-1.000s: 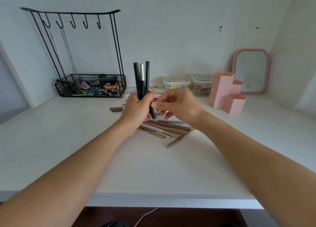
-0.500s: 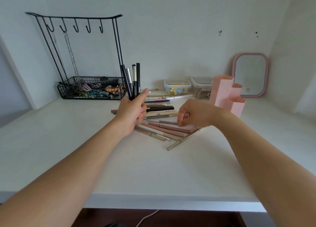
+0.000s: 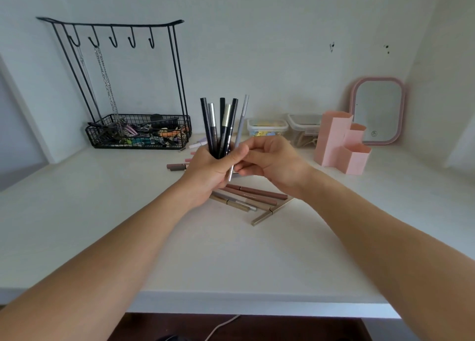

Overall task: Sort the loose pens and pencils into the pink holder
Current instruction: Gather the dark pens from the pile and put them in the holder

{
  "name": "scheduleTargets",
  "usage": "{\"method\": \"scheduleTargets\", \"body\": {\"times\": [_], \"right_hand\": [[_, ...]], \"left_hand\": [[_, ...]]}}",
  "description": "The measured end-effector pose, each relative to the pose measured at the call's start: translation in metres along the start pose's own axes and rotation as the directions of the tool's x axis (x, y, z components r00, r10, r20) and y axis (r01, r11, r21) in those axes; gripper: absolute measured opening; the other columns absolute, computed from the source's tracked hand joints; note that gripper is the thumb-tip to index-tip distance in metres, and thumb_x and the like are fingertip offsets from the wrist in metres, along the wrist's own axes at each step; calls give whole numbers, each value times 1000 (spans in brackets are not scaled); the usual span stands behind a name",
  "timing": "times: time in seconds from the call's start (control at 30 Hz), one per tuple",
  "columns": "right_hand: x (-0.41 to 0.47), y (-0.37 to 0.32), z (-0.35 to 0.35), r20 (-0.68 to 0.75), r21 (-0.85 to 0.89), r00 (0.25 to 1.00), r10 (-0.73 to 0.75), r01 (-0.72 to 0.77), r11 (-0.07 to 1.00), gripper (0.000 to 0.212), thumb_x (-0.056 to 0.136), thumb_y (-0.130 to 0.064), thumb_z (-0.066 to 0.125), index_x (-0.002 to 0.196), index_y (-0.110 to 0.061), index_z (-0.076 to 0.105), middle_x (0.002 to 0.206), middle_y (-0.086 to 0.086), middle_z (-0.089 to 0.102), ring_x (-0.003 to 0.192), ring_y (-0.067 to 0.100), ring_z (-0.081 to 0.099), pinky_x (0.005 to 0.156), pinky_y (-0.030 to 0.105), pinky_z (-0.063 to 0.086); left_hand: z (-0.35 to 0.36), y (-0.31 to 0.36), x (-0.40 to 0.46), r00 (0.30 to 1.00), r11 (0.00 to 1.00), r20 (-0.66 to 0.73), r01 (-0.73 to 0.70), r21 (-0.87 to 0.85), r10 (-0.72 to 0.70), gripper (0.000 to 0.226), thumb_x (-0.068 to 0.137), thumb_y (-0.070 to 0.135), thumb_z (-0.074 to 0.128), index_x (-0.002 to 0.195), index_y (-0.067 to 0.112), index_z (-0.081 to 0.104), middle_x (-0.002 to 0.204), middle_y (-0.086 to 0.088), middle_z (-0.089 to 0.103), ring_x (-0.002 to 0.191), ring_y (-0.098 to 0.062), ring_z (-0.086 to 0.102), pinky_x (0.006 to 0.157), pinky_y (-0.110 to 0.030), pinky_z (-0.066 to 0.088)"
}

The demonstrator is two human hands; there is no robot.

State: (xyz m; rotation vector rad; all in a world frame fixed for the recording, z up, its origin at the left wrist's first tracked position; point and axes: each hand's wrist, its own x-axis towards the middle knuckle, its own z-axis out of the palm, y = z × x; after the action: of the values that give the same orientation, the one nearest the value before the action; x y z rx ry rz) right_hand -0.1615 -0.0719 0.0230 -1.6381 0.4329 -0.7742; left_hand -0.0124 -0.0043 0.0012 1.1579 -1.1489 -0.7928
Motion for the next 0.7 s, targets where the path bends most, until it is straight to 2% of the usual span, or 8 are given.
{"method": "scheduleTargets", "body": {"times": [0.1, 0.17, 0.23, 0.37, 0.43, 0.53, 0.63, 0.7], "right_hand": [[0, 6, 0, -8, 39, 1000, 3, -2, 999, 8, 87, 4, 67, 85, -2, 72, 77, 17, 71, 66, 22, 71, 63, 23, 57], [-1, 7, -2, -16, -12, 1000, 24, -24, 1000, 2, 83, -5, 74, 83, -6, 76, 77, 20, 69, 61, 20, 67, 58, 22, 51], [-1, 7, -4, -27, -55, 999, 45, -46, 997, 11, 78, -17, 82, 83, -8, 77, 78, 21, 68, 58, 20, 63, 57, 22, 45], [2, -1, -6, -118, -154, 992, 47, -65, 986, 29, 84, -36, 77, 81, -8, 74, 71, 4, 68, 59, 11, 60, 53, 20, 45], [2, -9, -16, -105, -403, 994, 30, -70, 913, 36, 82, -43, 76, 83, -6, 74, 68, -3, 67, 57, 6, 59, 50, 18, 45], [-5, -17, -29, 67, -712, 984, 165, -68, 699, 26, 78, -42, 79, 83, -17, 78, 71, -10, 70, 60, 0, 60, 53, 11, 45], [-8, -12, -35, 97, -864, 974, 205, -20, 503, 17, 76, -36, 82, 86, -22, 79, 85, -9, 74, 75, 3, 64, 64, 12, 44], [-6, -8, -37, 86, -885, 970, 228, -31, 465, 14, 75, -33, 82, 85, -23, 79, 86, -8, 73, 75, 3, 62, 64, 14, 42]], "left_hand": [[-1, -4, -1, 994, 995, 100, -62, 83, 53, 45, 73, 48, 86, 80, 8, 67, 52, 2, 46, 41, -11, 40, 38, -18, 27], [-1, -4, -4, 982, 984, 166, -109, 140, 85, 33, 78, 38, 84, 92, 11, 70, 54, 1, 59, 44, -14, 54, 35, -18, 33], [1, -4, -5, 980, 974, 185, -116, 195, 80, 27, 83, 22, 81, 101, 7, 68, 59, 1, 66, 50, -15, 62, 35, -20, 37], [-2, -4, -1, 997, 987, 68, -46, 152, 36, 19, 92, 25, 71, 86, 12, 58, 54, 2, 51, 44, -12, 47, 37, -18, 29], [-8, 0, 3, 999, 999, -33, 2, 40, -1, 17, 95, 27, 69, 87, 16, 58, 53, 6, 46, 43, -10, 40, 35, -17, 26], [-14, 4, 5, 983, 992, -163, 60, -114, -78, 24, 92, 34, 72, 82, 23, 52, 51, 8, 38, 42, -8, 30, 33, -18, 20], [-17, 6, 6, 965, 978, -219, 104, -180, -143, 37, 91, 42, 71, 70, 23, 47, 51, 5, 35, 40, -10, 29, 34, -19, 17], [-17, 7, 6, 965, 973, -211, 114, -202, -157, 37, 91, 41, 69, 67, 23, 47, 49, 4, 38, 38, -10, 32, 34, -18, 17]]}}
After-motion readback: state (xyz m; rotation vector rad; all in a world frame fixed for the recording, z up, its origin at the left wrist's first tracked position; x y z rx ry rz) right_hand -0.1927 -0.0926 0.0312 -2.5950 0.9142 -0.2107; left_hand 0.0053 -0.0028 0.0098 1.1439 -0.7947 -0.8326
